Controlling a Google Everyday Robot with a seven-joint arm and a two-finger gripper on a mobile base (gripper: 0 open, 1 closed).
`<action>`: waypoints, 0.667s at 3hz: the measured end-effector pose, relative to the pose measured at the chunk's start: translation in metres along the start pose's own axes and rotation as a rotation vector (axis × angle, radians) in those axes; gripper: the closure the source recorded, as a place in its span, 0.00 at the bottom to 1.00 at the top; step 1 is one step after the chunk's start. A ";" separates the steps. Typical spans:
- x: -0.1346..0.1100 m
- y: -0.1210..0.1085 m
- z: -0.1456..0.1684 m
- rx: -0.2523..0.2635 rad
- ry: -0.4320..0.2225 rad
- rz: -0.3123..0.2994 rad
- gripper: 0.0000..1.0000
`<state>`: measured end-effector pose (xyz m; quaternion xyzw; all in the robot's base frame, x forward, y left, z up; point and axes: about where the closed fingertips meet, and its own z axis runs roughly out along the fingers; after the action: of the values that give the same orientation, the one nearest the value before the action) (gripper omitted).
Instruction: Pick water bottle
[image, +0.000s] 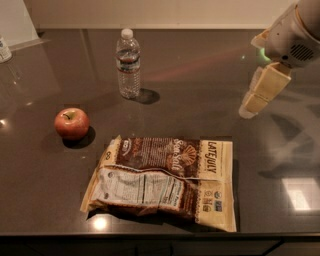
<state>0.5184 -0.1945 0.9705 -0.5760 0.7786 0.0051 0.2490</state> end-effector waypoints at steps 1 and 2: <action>-0.020 -0.028 0.027 0.012 -0.085 0.015 0.00; -0.046 -0.052 0.056 0.008 -0.166 0.024 0.00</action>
Offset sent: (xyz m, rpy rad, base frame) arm 0.1248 0.0654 -0.0264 0.2485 -0.0789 0.0372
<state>0.5970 -0.1539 0.9540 -0.5633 0.7621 0.0529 0.3148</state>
